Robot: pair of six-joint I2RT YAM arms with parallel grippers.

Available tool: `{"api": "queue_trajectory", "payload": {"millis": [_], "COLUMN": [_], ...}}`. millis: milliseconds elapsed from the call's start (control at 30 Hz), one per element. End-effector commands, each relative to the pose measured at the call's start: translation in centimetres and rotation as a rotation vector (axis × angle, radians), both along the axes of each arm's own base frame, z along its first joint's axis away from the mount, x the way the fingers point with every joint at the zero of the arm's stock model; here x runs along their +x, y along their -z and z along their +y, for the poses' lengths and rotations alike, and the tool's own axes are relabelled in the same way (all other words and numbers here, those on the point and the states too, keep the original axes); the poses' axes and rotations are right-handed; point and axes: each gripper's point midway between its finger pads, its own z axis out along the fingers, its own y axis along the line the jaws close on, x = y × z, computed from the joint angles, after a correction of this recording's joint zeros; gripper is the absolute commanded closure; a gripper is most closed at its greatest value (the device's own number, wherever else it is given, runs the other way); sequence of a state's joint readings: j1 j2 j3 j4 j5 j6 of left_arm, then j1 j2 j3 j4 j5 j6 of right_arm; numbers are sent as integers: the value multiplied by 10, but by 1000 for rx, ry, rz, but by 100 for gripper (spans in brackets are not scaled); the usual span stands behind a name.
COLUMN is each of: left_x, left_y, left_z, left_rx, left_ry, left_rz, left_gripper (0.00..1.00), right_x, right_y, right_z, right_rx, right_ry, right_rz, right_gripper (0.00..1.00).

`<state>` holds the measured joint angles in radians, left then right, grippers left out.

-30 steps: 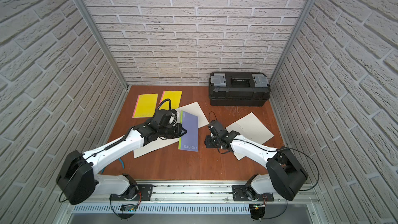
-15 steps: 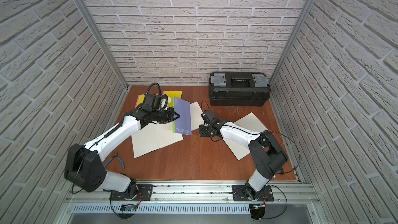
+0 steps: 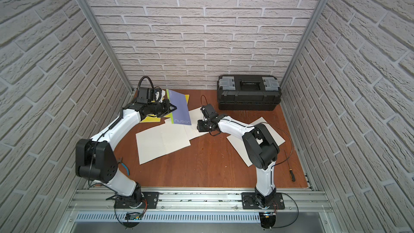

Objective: Close the notebook
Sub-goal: Move the notebook to the center of the board.

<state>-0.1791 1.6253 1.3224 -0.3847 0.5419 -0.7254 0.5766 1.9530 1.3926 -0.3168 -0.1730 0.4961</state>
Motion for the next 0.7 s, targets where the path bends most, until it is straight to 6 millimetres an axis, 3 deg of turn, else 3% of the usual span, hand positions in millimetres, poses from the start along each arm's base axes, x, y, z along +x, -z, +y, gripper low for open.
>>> {"api": "queue_trajectory", "payload": {"millis": [0,300,667], "left_x": [19,43,58], "left_y": [-22,-23,-25], "left_z": [0,19,29], "left_rx": [-35,-40,-42], "left_ry": [26,-21,-39], "left_rz": [-86,-83,-94], "left_gripper": [100,100,100], "right_x": [10,25,20], "right_y": [2,11,24], "right_z": [15,41,49], "right_rx": [31,70,110], "right_ry": [-54,-107,-121], "right_rz": [9,56,110], "right_gripper": [63,64,64]}}
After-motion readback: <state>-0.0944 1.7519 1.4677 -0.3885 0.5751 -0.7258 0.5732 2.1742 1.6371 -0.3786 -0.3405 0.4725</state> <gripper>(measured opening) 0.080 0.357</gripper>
